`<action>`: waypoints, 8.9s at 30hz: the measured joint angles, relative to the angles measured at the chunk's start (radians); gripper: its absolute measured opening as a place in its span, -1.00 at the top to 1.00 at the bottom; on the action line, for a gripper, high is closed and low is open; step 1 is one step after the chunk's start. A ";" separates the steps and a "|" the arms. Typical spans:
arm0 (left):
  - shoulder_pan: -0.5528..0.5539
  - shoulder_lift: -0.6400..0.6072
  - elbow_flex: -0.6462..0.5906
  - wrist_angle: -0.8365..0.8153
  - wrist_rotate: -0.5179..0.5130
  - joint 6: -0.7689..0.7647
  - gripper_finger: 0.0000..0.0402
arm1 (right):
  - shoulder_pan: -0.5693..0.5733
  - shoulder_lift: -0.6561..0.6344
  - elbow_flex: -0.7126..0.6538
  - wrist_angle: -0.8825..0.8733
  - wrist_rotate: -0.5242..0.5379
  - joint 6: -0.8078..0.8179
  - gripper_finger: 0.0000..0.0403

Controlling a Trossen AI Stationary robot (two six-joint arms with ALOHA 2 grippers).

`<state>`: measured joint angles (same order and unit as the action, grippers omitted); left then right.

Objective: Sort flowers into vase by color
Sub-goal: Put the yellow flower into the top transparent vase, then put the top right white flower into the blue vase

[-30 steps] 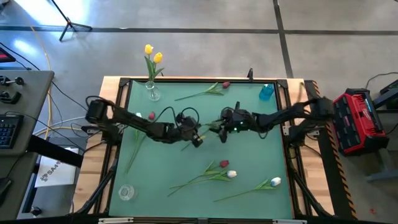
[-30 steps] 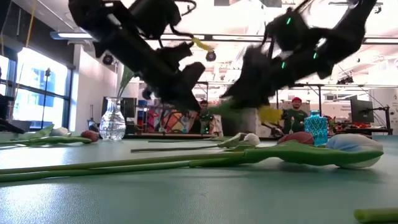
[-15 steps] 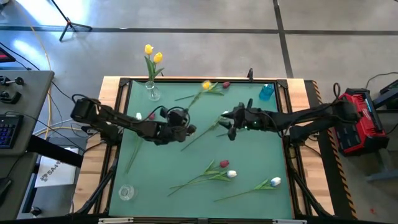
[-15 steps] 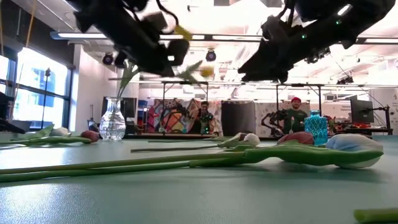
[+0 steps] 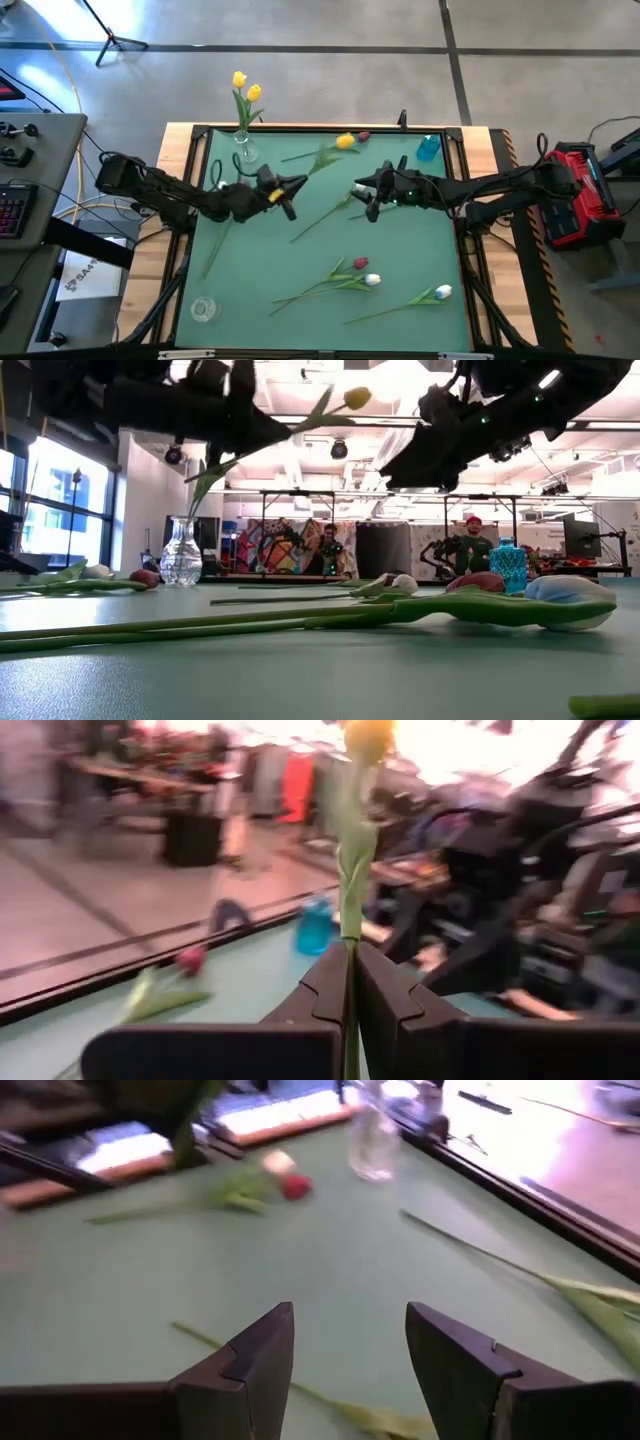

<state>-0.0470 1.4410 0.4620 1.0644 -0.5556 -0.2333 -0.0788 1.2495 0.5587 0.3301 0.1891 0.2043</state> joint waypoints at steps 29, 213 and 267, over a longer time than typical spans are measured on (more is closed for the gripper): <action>-0.019 0.109 -0.010 0.162 0.221 0.078 1.00 | 0.000 0.261 0.031 0.752 -0.197 -0.082 0.09; 0.203 -0.891 -0.255 -0.853 0.364 0.321 0.06 | -0.059 0.163 0.147 -0.775 0.037 0.218 -0.04; 0.140 0.576 0.512 -0.758 0.440 -0.018 0.42 | 0.028 0.163 0.147 -0.662 0.202 0.168 -0.04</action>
<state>0.0933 2.0167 0.9745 0.3067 -0.1159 -0.2508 -0.0506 1.4124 0.7059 -0.3320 0.3916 0.3724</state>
